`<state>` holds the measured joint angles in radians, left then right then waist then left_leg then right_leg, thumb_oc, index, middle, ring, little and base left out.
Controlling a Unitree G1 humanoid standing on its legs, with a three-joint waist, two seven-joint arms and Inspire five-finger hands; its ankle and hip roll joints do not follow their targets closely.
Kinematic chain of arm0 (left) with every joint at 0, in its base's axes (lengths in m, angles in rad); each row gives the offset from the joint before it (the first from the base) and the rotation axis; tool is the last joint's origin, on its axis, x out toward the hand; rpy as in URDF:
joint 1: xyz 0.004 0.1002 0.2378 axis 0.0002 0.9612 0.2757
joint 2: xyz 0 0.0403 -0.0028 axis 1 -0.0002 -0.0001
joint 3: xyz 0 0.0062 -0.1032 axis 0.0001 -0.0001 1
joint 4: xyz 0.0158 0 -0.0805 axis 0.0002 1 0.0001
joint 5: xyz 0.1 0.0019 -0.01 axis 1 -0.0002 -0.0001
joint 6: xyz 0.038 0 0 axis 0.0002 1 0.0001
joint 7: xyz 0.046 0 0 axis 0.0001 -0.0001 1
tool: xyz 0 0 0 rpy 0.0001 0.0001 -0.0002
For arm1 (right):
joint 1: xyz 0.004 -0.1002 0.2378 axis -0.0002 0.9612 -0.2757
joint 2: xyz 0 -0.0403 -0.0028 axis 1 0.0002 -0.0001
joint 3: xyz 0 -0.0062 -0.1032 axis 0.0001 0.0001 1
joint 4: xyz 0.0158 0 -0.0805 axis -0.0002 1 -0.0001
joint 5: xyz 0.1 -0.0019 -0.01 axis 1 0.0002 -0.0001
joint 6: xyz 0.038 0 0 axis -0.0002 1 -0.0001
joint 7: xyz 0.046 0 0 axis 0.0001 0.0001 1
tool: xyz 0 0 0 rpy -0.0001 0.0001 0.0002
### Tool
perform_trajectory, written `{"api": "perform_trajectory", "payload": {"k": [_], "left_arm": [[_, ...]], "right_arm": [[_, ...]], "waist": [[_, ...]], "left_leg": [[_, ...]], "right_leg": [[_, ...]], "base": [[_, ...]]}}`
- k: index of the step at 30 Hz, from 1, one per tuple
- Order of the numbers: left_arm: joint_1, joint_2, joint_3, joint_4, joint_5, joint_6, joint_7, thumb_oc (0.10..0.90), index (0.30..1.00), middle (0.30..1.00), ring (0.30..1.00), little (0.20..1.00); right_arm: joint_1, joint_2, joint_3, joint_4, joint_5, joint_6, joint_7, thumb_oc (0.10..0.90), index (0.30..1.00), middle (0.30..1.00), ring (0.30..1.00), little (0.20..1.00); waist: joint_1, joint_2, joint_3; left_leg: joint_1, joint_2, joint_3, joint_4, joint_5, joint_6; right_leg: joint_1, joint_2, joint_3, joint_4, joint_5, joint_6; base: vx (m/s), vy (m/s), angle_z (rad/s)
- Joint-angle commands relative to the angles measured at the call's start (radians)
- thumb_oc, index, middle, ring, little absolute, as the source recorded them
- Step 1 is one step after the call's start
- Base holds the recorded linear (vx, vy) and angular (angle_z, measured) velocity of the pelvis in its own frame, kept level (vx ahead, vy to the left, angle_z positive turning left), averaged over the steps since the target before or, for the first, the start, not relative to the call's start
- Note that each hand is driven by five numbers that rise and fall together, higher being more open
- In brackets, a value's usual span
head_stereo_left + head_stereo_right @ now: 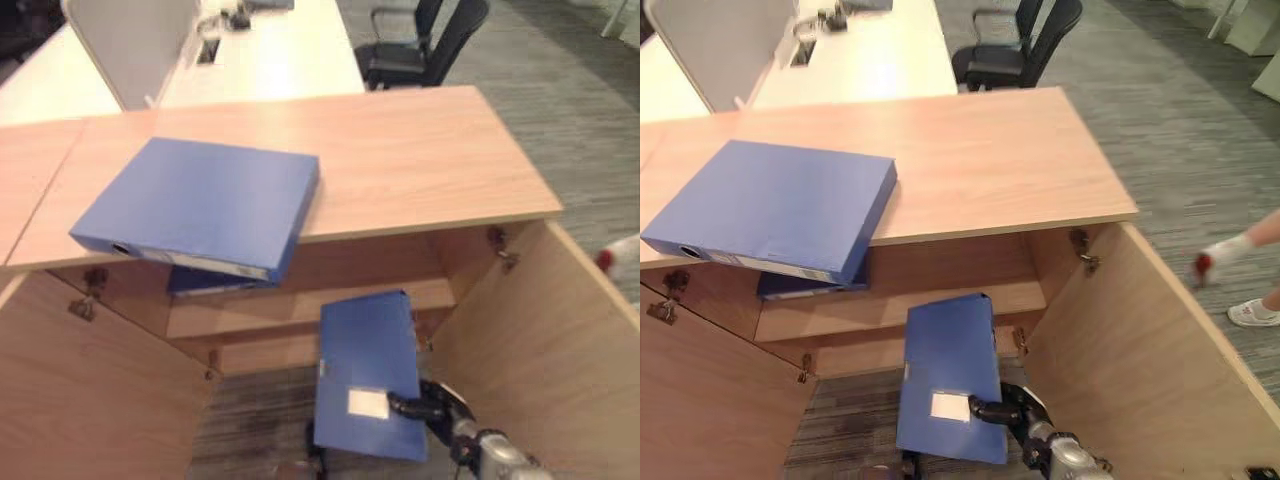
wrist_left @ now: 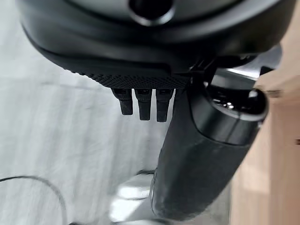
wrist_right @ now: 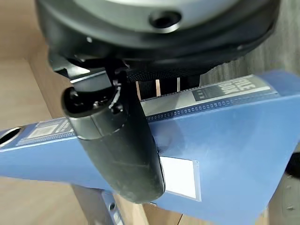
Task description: Put the empty folder in the office cabinet
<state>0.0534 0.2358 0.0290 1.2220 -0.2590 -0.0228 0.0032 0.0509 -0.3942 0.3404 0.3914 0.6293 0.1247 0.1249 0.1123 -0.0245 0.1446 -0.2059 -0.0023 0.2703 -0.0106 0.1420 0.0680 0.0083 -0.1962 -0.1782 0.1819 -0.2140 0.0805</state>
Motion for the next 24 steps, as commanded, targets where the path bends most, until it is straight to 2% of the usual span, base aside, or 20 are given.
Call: {"api": "perform_trajectory", "payload": {"k": [1, 2, 3, 4, 6, 7, 8, 10, 11, 12, 13, 15, 16, 21, 24], "left_arm": [[0.050, 0.049, -0.024, 0.001, 0.029, -0.005, 0.048, 0.800, 0.900, 0.900, 0.900, 0.900], [0.043, 0.053, -0.028, -0.004, 0.030, -0.002, 0.051, 0.800, 0.900, 0.900, 0.900, 0.900], [0.043, 0.053, -0.028, -0.004, 0.030, -0.002, 0.051, 0.800, 0.900, 0.900, 0.900, 0.900], [0.026, 0.072, -0.039, -0.015, 0.027, 0.002, 0.053, 0.800, 0.900, 0.900, 0.900, 0.900], [0.014, 0.082, -0.052, -0.042, 0.021, 0.000, 0.060, 0.800, 0.900, 0.900, 0.900, 0.900], [0.014, 0.082, -0.052, -0.043, 0.021, 0.000, 0.060, 0.800, 0.900, 0.900, 0.900, 0.900], [-0.012, 0.092, -0.059, -0.066, 0.006, -0.006, 0.074, 0.800, 0.900, 0.900, 0.900, 0.900], [-0.038, 0.094, -0.074, -0.077, -0.007, -0.011, 0.083, 0.800, 0.900, 0.900, 0.900, 0.900], [-0.038, 0.094, -0.074, -0.076, -0.007, -0.011, 0.083, 0.800, 0.900, 0.900, 0.900, 0.900], [-0.051, 0.092, -0.077, -0.084, -0.012, -0.013, 0.090, 0.800, 0.900, 0.900, 0.900, 0.900], [-0.052, 0.086, -0.079, -0.084, -0.014, -0.016, 0.094, 0.800, 0.900, 0.900, 0.900, 0.900], [-0.051, 0.082, -0.080, -0.084, -0.020, -0.017, 0.096, 0.800, 0.900, 0.900, 0.900, 0.900], [-0.041, 0.070, -0.077, -0.083, -0.021, -0.016, 0.099, 0.800, 0.900, 0.900, 0.900, 0.900], [-0.020, 0.053, -0.097, -0.080, -0.011, -0.009, 0.104, 0.800, 0.900, 0.900, 0.900, 0.900], [-0.012, 0.052, -0.107, -0.081, -0.005, -0.005, 0.103, 0.800, 0.900, 0.900, 0.900, 0.900]], "right_arm": [[-0.068, 0.001, -0.032, -0.178, 0.051, -0.097, 0.038, 0.400, 0.300, 0.300, 0.300, 0.300], [-0.078, -0.001, -0.028, -0.185, 0.052, -0.097, 0.036, 0.400, 0.300, 0.300, 0.300, 0.300], [-0.078, -0.001, -0.028, -0.185, 0.052, -0.097, 0.036, 0.400, 0.300, 0.300, 0.300, 0.300], [-0.094, 0.000, -0.014, -0.195, 0.060, -0.102, 0.031, 0.400, 0.300, 0.300, 0.300, 0.300], [-0.109, 0.011, 0.006, -0.208, 0.096, -0.105, 0.024, 0.400, 0.300, 0.300, 0.300, 0.300], [-0.109, 0.011, 0.006, -0.208, 0.096, -0.104, 0.024, 0.400, 0.300, 0.300, 0.300, 0.300], [-0.137, 0.011, 0.019, -0.225, 0.136, -0.106, 0.017, 0.400, 0.300, 0.300, 0.300, 0.300], [-0.165, 0.013, 0.018, -0.251, 0.201, -0.112, 0.014, 0.400, 0.300, 0.300, 0.300, 0.300], [-0.166, 0.012, 0.018, -0.251, 0.202, -0.112, 0.014, 0.400, 0.300, 0.300, 0.300, 0.300], [-0.185, 0.020, 0.009, -0.279, 0.257, -0.129, 0.009, 0.400, 0.300, 0.300, 0.300, 0.300], [-0.194, 0.026, -0.001, -0.289, 0.297, -0.142, 0.005, 0.400, 0.300, 0.300, 0.300, 0.300], [-0.206, 0.034, -0.010, -0.293, 0.334, -0.159, 0.002, 0.400, 0.300, 0.300, 0.300, 0.300], [-0.214, 0.057, -0.032, -0.321, 0.401, -0.188, -0.011, 0.400, 0.300, 0.300, 0.300, 0.300], [-0.278, 0.077, -0.074, -0.319, 0.478, -0.259, -0.058, 0.400, 0.300, 0.300, 0.300, 0.300], [-0.284, 0.074, -0.083, -0.327, 0.484, -0.264, -0.070, 0.400, 0.300, 0.300, 0.300, 0.300]], "waist": [[0.015, 0.001, 0.055], [0.012, 0.005, 0.069], [0.013, 0.004, 0.068], [-0.001, 0.014, 0.110], [-0.012, 0.021, 0.150], [-0.011, 0.020, 0.150], [-0.018, 0.024, 0.196], [-0.027, 0.028, 0.236], [-0.028, 0.029, 0.237], [-0.035, 0.028, 0.266], [-0.036, 0.027, 0.276], [-0.039, 0.025, 0.284], [-0.034, 0.012, 0.281], [-0.027, 0.018, 0.281], [-0.031, 0.021, 0.280]], "left_leg": [[-0.073, 0.036, -0.046, 0.137, -0.110, -0.075], [-0.065, 0.020, -0.045, 0.138, -0.124, -0.055], [-0.065, 0.020, -0.044, 0.138, -0.124, -0.054], [-0.040, 0.003, -0.043, 0.131, -0.141, -0.021], [-0.018, -0.001, -0.045, 0.125, -0.152, -0.009], [-0.019, -0.001, -0.045, 0.126, -0.153, -0.010], [-0.016, 0.003, -0.045, 0.130, -0.156, -0.017], [-0.026, 0.012, -0.049, 0.146, -0.160, -0.030], [-0.026, 0.013, -0.050, 0.147, -0.160, -0.031], [-0.038, 0.016, -0.056, 0.174, -0.172, -0.037], [-0.039, 0.016, -0.054, 0.180, -0.176, -0.042], [-0.045, 0.019, -0.055, 0.188, -0.180, -0.044], [-0.072, 0.017, -0.063, 0.230, -0.193, -0.050], [-0.112, 0.041, -0.066, 0.261, -0.206, -0.062], [-0.126, 0.046, -0.071, 0.271, -0.212, -0.065]], "right_leg": [[0.042, -0.102, 0.002, 0.056, 0.143, 0.060], [-0.007, -0.124, 0.012, 0.141, 0.201, 0.055], [-0.009, -0.125, 0.014, 0.143, 0.200, 0.056], [-0.116, -0.136, 0.047, 0.318, 0.263, 0.025], [-0.204, -0.110, 0.047, 0.404, 0.224, -0.006], [-0.206, -0.111, 0.048, 0.406, 0.223, -0.006], [-0.252, -0.077, 0.008, 0.356, 0.175, -0.017], [-0.293, -0.050, -0.030, 0.264, 0.166, -0.014], [-0.291, -0.049, -0.031, 0.262, 0.167, -0.015], [-0.322, -0.041, -0.055, 0.168, 0.200, 0.000], [-0.338, -0.041, -0.072, 0.125, 0.226, 0.008], [-0.355, -0.039, -0.076, 0.101, 0.245, 0.013], [-0.309, -0.032, -0.083, 0.028, 0.248, 0.006], [-0.328, -0.021, -0.085, 0.029, 0.248, -0.005], [-0.339, -0.025, -0.083, 0.039, 0.245, -0.006]], "base": [[0.08, 0.301, -0.11], [0.01, 0.213, -0.04], [-0.04, 0.300, -0.14], [-0.05, 0.252, -0.24], [-0.04, 0.212, -0.03], [-0.07, 0.056, 0.06], [-0.07, -0.021, -0.16], [-0.07, -0.051, -0.13], [-0.04, -0.083, 0.07], [-0.01, -0.067, 0.03], [-0.01, -0.066, 0.11], [0.03, -0.079, 0.14], [0.04, -0.146, 0.09], [0.00, -0.084, 0.00], [0.01, -0.074, -0.02]]}}
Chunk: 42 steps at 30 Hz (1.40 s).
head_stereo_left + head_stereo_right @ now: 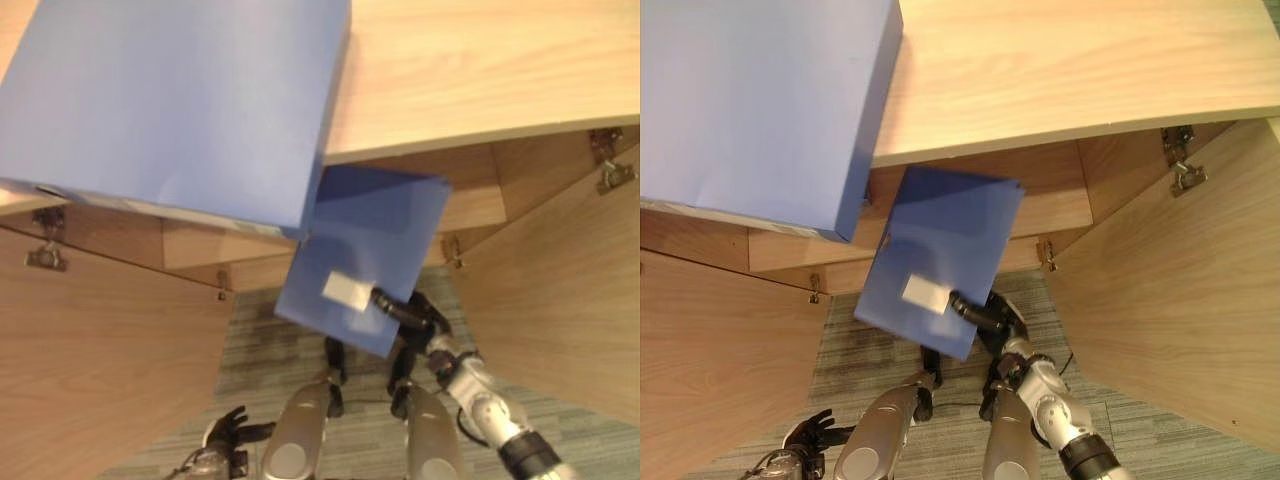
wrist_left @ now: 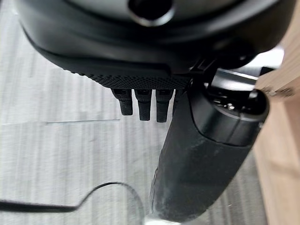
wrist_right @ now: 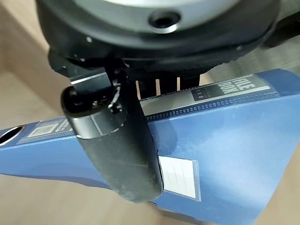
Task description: Put the empty folder in the office cabinet
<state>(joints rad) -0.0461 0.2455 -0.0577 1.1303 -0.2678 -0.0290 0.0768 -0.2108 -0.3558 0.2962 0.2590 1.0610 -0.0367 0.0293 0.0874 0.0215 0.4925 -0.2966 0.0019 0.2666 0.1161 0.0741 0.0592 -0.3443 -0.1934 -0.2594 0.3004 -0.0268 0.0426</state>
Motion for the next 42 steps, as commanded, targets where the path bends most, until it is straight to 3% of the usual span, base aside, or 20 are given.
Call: {"api": "perform_trajectory", "payload": {"k": [1, 8, 9, 14, 22, 26, 34, 42], "left_arm": [[0.091, 0.042, -0.028, 0.004, 0.003, 0.001, 0.030, 0.800, 0.900, 0.900, 0.900, 0.900], [0.088, 0.039, -0.069, -0.037, 0.001, -0.002, 0.033, 0.800, 0.900, 0.900, 0.900, 0.900], [0.088, 0.037, -0.084, -0.050, -0.003, -0.002, 0.036, 0.800, 0.900, 0.900, 0.900, 0.900], [0.083, 0.034, -0.134, -0.095, -0.054, 0.000, 0.052, 0.800, 0.900, 0.900, 0.900, 0.900], [0.081, 0.049, -0.218, -0.146, -0.115, -0.005, 0.056, 0.800, 0.900, 0.900, 0.900, 0.900], [0.078, 0.061, -0.277, -0.200, -0.138, 0.000, 0.043, 0.800, 0.900, 0.900, 0.900, 0.900], [0.086, 0.074, -0.313, -0.242, -0.156, 0.009, 0.048, 0.800, 0.900, 0.900, 0.900, 0.900], [0.093, 0.087, -0.350, -0.304, -0.176, 0.012, 0.066, 0.800, 0.900, 0.900, 0.900, 0.900]], "right_arm": [[-0.047, 0.036, -0.046, -0.191, 0.062, -0.115, 0.017, 0.400, 0.300, 0.300, 0.300, 0.300], [-0.127, 0.078, -0.082, -0.213, 0.123, -0.183, 0.011, 0.400, 0.300, 0.300, 0.300, 0.300], [-0.162, 0.095, -0.090, -0.201, 0.145, -0.219, -0.004, 0.400, 0.300, 0.300, 0.300, 0.300], [-0.343, 0.117, -0.150, -0.047, 0.176, -0.278, -0.129, 0.400, 0.300, 0.300, 0.300, 0.300], [-0.685, 0.064, -0.184, 0.312, 0.229, -0.268, -0.199, 0.400, 0.300, 0.300, 0.300, 0.300], [-0.820, 0.057, -0.213, 0.492, 0.274, -0.255, -0.202, 0.400, 0.300, 0.300, 0.300, 0.300], [-0.895, 0.052, -0.236, 0.523, 0.288, -0.295, -0.228, 0.400, 0.300, 0.300, 0.300, 0.300], [-0.983, 0.108, -0.271, 0.376, 0.239, -0.436, -0.297, 0.400, 0.300, 0.300, 0.300, 0.300]], "waist": [[-0.007, -0.018, -0.063], [-0.012, 0.009, -0.048], [-0.012, 0.018, -0.043], [0.001, 0.051, -0.027], [0.039, 0.095, 0.009], [0.062, 0.147, 0.027], [0.073, 0.189, 0.027], [0.079, 0.241, 0.027]], "left_leg": [[-0.049, 0.043, -0.071, 0.153, -0.147, -0.058], [-0.073, 0.050, -0.069, 0.175, -0.159, -0.062], [-0.074, 0.050, -0.067, 0.179, -0.163, -0.062], [-0.098, 0.044, -0.068, 0.199, -0.175, -0.062], [-0.171, 0.047, -0.068, 0.311, -0.217, -0.056], [-0.250, 0.043, -0.060, 0.440, -0.267, -0.046], [-0.344, 0.037, -0.054, 0.592, -0.332, -0.030], [-0.396, 0.013, -0.056, 0.661, -0.367, -0.017]], "right_leg": [[-0.002, -0.030, 0.005, -0.064, 0.052, 0.030], [-0.030, -0.029, 0.025, -0.029, 0.030, 0.023], [-0.035, -0.029, 0.030, -0.016, 0.023, 0.023], [-0.061, -0.032, 0.045, 0.016, 0.006, 0.022], [-0.128, -0.037, 0.062, 0.127, -0.046, 0.008], [-0.211, -0.055, 0.080, 0.273, -0.110, -0.005], [-0.314, -0.074, 0.109, 0.449, -0.192, -0.020], [-0.377, -0.103, 0.130, 0.553, -0.242, -0.031]], "base": [[0.01, -0.038, 0.02], [0.01, -0.025, 0.01], [0.00, 0.000, 0.00], [0.01, -0.003, 0.00], [-0.03, -0.017, 0.07], [-0.04, -0.010, 0.15], [-0.01, 0.001, 0.06], [0.00, -0.003, 0.08]]}}
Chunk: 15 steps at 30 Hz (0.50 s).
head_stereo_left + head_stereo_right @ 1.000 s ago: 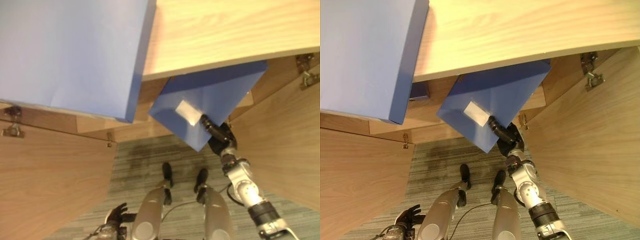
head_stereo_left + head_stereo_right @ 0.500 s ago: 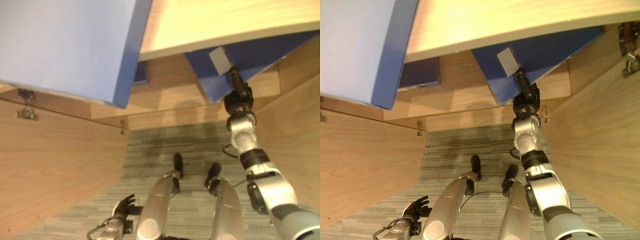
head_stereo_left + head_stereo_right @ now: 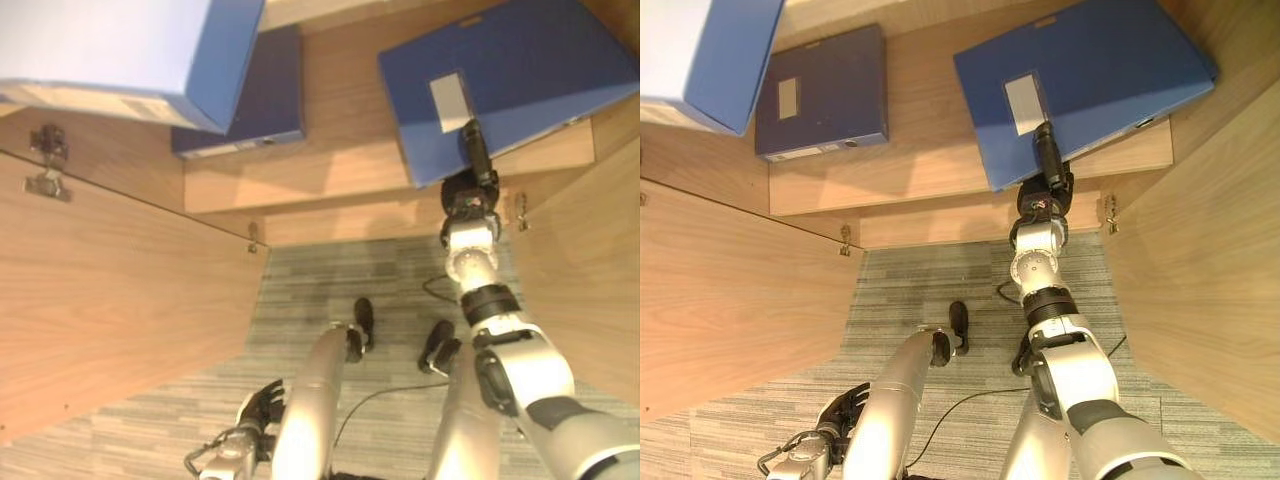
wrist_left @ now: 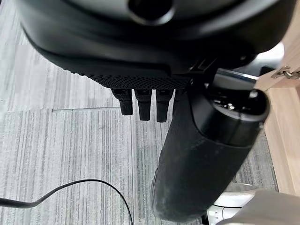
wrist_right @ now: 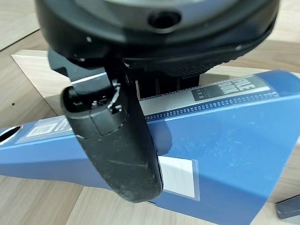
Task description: Put the empty folder in the office cabinet
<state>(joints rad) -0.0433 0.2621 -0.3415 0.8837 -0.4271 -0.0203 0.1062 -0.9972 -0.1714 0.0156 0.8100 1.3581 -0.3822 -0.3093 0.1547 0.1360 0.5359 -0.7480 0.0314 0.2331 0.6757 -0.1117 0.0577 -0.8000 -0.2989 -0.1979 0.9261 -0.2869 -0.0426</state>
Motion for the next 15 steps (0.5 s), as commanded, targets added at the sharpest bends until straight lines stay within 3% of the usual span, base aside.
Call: {"api": "perform_trajectory", "payload": {"k": [1, 5, 15], "left_arm": [[0.092, 0.074, -0.066, -0.066, -0.016, 0.003, 0.037, 0.800, 0.900, 0.900, 0.900, 0.900], [0.102, 0.086, -0.078, -0.082, -0.019, 0.007, 0.036, 0.800, 0.900, 0.900, 0.900, 0.900], [0.107, 0.109, -0.085, -0.099, -0.028, 0.003, 0.030, 0.800, 0.900, 0.900, 0.900, 0.900]], "right_arm": [[-0.207, -0.074, -0.002, -0.194, -0.064, -0.109, 0.034, 0.400, 0.300, 0.300, 0.300, 0.300], [-0.251, -0.086, -0.034, -0.261, -0.070, -0.164, 0.007, 0.400, 0.300, 0.300, 0.300, 0.300], [-0.282, -0.191, -0.042, -0.244, -0.073, -0.161, -0.005, 0.400, 0.300, 0.300, 0.300, 0.300]], "waist": [[0.014, 0.133, -0.016], [0.018, 0.148, -0.017], [0.029, 0.158, -0.024]], "left_leg": [[0.054, -0.019, -0.022, 0.100, -0.182, -0.014], [0.048, -0.032, -0.027, 0.093, -0.180, -0.010], [0.028, -0.043, -0.054, 0.062, -0.158, -0.015]], "right_leg": [[0.076, -0.001, 0.070, -0.068, 0.017, 0.056], [0.068, -0.011, 0.073, -0.062, 0.016, 0.065], [0.060, -0.021, 0.050, -0.076, 0.022, 0.083]], "base": [[0.00, 0.000, 0.00], [0.01, 0.003, 0.06], [0.04, -0.011, 0.11]]}}
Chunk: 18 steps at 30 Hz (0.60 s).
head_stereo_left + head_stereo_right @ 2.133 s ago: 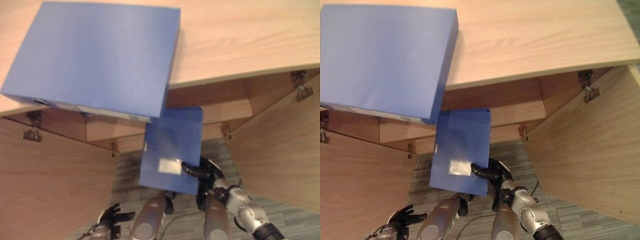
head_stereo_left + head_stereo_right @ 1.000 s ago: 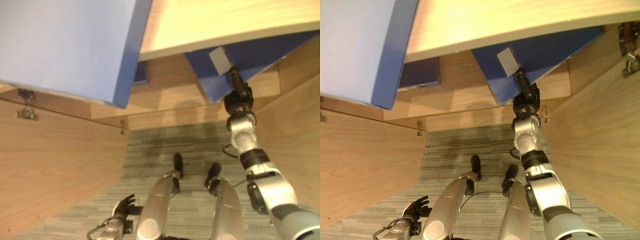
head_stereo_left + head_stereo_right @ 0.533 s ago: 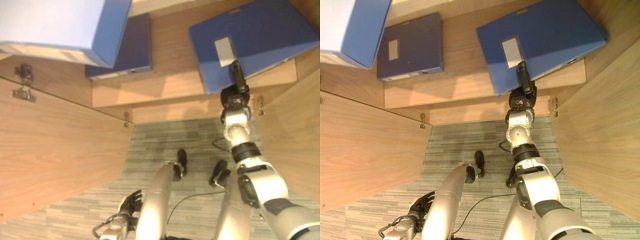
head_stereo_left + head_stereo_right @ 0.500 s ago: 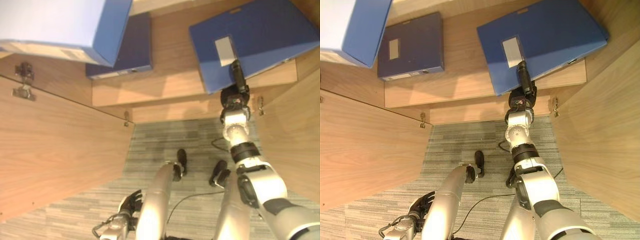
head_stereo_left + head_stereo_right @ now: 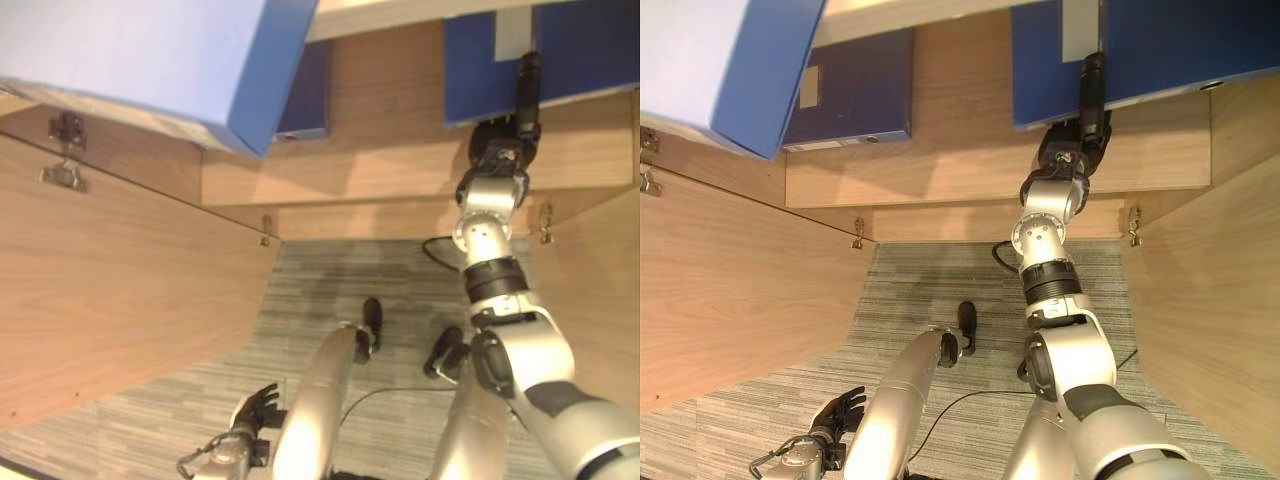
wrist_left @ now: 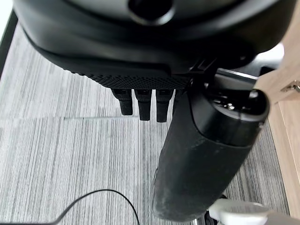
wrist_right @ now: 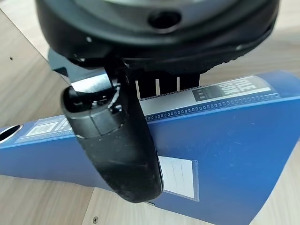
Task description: Put the empty folder in the office cabinet
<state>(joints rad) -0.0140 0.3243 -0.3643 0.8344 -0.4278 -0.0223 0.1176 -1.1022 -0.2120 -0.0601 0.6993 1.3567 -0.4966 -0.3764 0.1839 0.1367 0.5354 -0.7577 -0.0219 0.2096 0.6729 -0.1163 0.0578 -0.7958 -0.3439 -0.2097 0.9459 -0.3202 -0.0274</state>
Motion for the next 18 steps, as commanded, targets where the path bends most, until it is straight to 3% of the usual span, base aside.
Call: {"api": "perform_trajectory", "payload": {"k": [1, 3, 4, 5, 8, 10, 11, 14, 18], "left_arm": [[0.080, 0.050, -0.064, -0.052, -0.027, 0.005, 0.017, 0.800, 0.900, 0.900, 0.900, 0.900], [0.086, 0.058, -0.071, -0.072, -0.033, 0.007, 0.014, 0.800, 0.900, 0.900, 0.900, 0.900], [0.090, 0.062, -0.071, -0.076, -0.037, 0.007, 0.014, 0.800, 0.900, 0.900, 0.900, 0.900], [0.095, 0.071, -0.072, -0.088, -0.048, 0.009, 0.012, 0.800, 0.900, 0.900, 0.900, 0.900], [0.099, 0.080, -0.071, -0.099, -0.055, 0.013, 0.006, 0.800, 0.900, 0.900, 0.900, 0.900], [0.107, 0.093, -0.062, -0.101, -0.062, 0.017, -0.012, 0.800, 0.900, 0.900, 0.900, 0.900], [0.118, 0.098, -0.056, -0.091, -0.058, 0.024, -0.036, 0.800, 0.900, 0.900, 0.900, 0.900], [0.125, 0.099, -0.061, -0.080, -0.071, 0.029, -0.046, 0.800, 0.900, 0.900, 0.900, 0.900], [0.123, 0.099, -0.066, -0.077, -0.079, 0.032, -0.048, 0.800, 0.900, 0.900, 0.900, 0.900]], "right_arm": [[-0.181, -0.163, 0.033, -0.130, -0.073, -0.044, 0.062, 0.400, 0.300, 0.300, 0.300, 0.300], [-0.192, -0.182, 0.026, -0.125, -0.062, -0.049, 0.066, 0.419, 0.328, 0.328, 0.328, 0.328], [-0.196, -0.194, 0.031, -0.117, -0.052, -0.046, 0.067, 0.744, 0.815, 0.815, 0.815, 0.815], [-0.215, -0.221, 0.043, -0.094, -0.039, -0.038, 0.073, 0.800, 0.900, 0.900, 0.900, 0.900], [-0.232, -0.258, 0.065, -0.044, -0.010, -0.011, 0.086, 0.800, 0.900, 0.900, 0.900, 0.900], [-0.233, -0.336, 0.130, 0.069, 0.023, 0.083, 0.122, 0.800, 0.900, 0.900, 0.900, 0.900], [-0.249, -0.402, 0.189, 0.170, -0.011, 0.178, 0.153, 0.800, 0.900, 0.900, 0.900, 0.900], [-0.271, -0.418, 0.198, 0.250, 0.009, 0.224, 0.181, 0.800, 0.900, 0.900, 0.900, 0.900], [-0.288, -0.389, 0.201, 0.285, 0.036, 0.230, 0.186, 0.800, 0.900, 0.900, 0.900, 0.900]], "waist": [[0.001, 0.158, -0.024], [0.006, 0.161, -0.026], [0.008, 0.159, -0.027], [0.012, 0.158, -0.030], [0.015, 0.154, -0.034], [0.014, 0.142, -0.035], [0.014, 0.134, -0.033], [0.010, 0.132, -0.031], [0.008, 0.133, -0.035]], "left_leg": [[0.038, 0.009, -0.033, 0.057, -0.150, -0.017], [0.035, 0.008, -0.041, 0.043, -0.142, -0.021], [0.034, 0.008, -0.043, 0.039, -0.140, -0.022], [0.030, 0.008, -0.049, 0.027, -0.133, -0.026], [0.030, 0.008, -0.054, 0.015, -0.128, -0.030], [0.029, 0.012, -0.053, 0.014, -0.126, -0.033], [0.028, 0.015, -0.052, 0.012, -0.125, -0.036], [0.026, 0.018, -0.050, 0.016, -0.128, -0.037], [0.037, 0.020, -0.041, 0.011, -0.135, -0.037]], "right_leg": [[0.058, 0.023, 0.056, -0.099, 0.056, 0.070], [0.060, 0.022, 0.045, -0.105, 0.057, 0.074], [0.060, 0.021, 0.042, -0.107, 0.057, 0.076], [0.059, 0.019, 0.033, -0.112, 0.058, 0.079], [0.059, 0.017, 0.027, -0.119, 0.060, 0.081], [0.058, 0.016, 0.023, -0.118, 0.061, 0.081], [0.057, 0.014, 0.020, -0.119, 0.063, 0.081], [0.053, 0.012, 0.022, -0.111, 0.063, 0.080], [0.052, 0.013, 0.030, -0.112, 0.063, 0.081]], "base": [[0.06, -0.033, 0.13], [0.06, -0.035, 0.17], [0.05, -0.039, 0.15], [0.05, -0.040, 0.12], [0.04, -0.023, 0.08], [0.05, -0.020, 0.13], [0.03, -0.019, 0.11], [0.02, -0.015, 0.04], [0.03, -0.003, -0.03]]}}
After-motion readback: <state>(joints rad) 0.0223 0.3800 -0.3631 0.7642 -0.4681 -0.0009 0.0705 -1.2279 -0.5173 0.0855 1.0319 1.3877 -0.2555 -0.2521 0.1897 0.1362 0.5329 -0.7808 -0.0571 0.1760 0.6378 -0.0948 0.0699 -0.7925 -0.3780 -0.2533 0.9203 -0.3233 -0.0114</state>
